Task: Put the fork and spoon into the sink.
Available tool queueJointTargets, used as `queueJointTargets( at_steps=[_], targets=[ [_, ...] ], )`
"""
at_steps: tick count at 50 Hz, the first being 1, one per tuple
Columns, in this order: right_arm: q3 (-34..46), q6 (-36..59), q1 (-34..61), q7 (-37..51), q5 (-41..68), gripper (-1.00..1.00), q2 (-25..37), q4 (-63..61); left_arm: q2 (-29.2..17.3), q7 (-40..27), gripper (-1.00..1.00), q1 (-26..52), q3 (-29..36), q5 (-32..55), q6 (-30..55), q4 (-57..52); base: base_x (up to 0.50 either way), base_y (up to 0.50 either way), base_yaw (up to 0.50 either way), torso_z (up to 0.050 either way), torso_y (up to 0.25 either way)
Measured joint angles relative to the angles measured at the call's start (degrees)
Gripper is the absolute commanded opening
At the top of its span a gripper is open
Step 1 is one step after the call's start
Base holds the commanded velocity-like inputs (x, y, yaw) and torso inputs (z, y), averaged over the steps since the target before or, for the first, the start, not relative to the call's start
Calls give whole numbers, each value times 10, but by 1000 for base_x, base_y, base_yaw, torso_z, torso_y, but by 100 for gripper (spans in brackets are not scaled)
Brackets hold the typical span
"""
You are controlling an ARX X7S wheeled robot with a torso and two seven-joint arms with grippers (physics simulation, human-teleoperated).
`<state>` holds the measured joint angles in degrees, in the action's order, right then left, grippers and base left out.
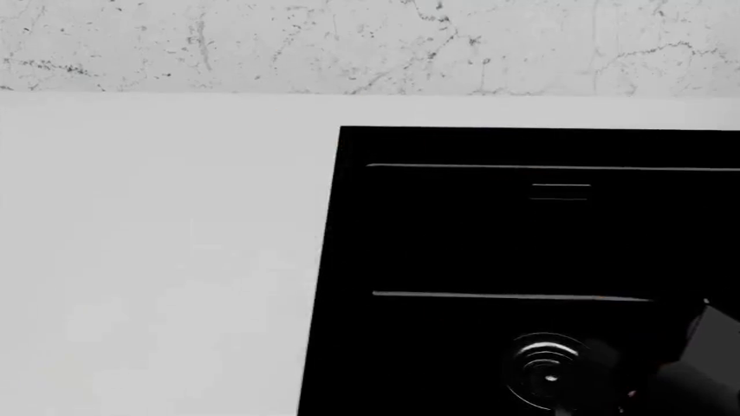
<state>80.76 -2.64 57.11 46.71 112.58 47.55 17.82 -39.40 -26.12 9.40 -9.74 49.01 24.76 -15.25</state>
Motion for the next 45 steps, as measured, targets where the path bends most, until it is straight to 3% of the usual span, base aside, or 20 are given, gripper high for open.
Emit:
queueJointTargets(
  at_steps=[11,45],
  targets=[
    [-5,-9,0,11,-6,100,22,-42,1,-1,100,-4,-1,0,-1,-2,0,0,0,0,0],
    [-27,1,76,168,-110,100,107,-391,1,3,100,-13,-8,5,-7,-5,0,0,0,0,0]
  ],
)
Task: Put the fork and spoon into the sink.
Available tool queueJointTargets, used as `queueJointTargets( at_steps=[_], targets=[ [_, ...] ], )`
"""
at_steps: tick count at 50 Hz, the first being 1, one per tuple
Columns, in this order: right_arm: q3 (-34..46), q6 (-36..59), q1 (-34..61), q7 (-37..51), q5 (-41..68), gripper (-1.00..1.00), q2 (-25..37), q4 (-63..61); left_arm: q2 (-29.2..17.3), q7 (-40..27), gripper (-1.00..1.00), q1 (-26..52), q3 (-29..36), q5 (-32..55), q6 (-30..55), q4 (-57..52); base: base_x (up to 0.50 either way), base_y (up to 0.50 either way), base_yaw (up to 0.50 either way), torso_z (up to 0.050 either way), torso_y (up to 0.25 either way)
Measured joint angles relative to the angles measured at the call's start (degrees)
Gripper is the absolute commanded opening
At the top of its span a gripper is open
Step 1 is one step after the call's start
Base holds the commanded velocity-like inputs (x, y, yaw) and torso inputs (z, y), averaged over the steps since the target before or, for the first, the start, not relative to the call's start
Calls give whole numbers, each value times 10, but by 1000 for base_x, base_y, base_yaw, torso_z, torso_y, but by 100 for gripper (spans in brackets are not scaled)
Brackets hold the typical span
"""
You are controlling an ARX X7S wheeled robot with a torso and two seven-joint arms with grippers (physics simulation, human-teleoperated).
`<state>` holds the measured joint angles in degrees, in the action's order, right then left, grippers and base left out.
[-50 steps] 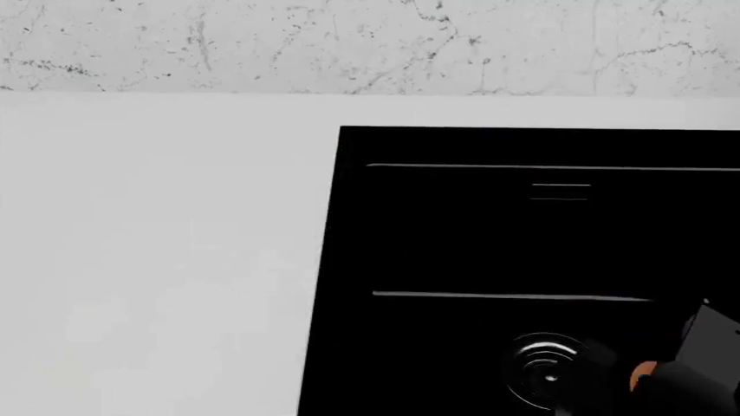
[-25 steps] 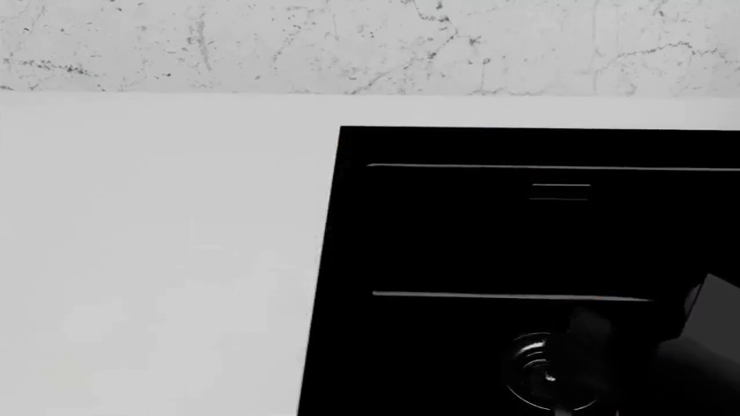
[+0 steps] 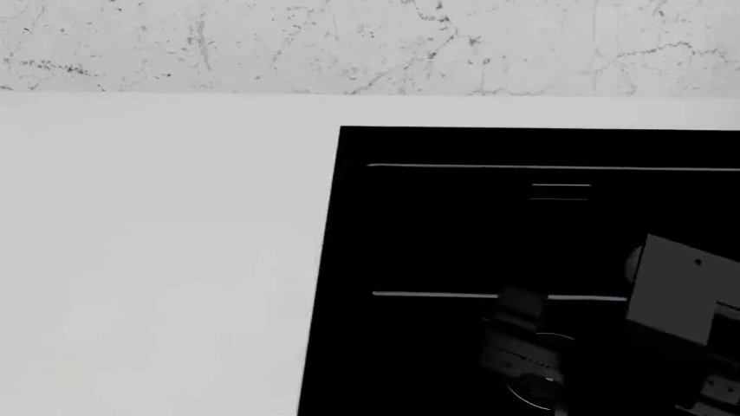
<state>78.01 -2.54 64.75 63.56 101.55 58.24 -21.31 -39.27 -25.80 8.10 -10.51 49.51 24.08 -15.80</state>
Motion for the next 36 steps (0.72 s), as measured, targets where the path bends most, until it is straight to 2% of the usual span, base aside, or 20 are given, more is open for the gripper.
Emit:
queueJointTargets(
  at_steps=[13,28,32,36],
  targets=[
    [6,12,4,90,-71,100,12,-142,0,1,100,-4,-3,2,-2,-1,0,0,0,0,0],
    [25,37,-35,214,-210,100,18,-313,4,-3,100,-1,10,-4,2,-7,0,0,0,0,0],
    [59,32,-22,230,-245,100,23,-338,6,-3,100,3,17,-7,4,-8,0,0,0,0,0],
    [127,10,25,242,-272,100,32,-354,6,-7,100,9,23,-5,11,-10,0,0,0,0,0]
  ],
)
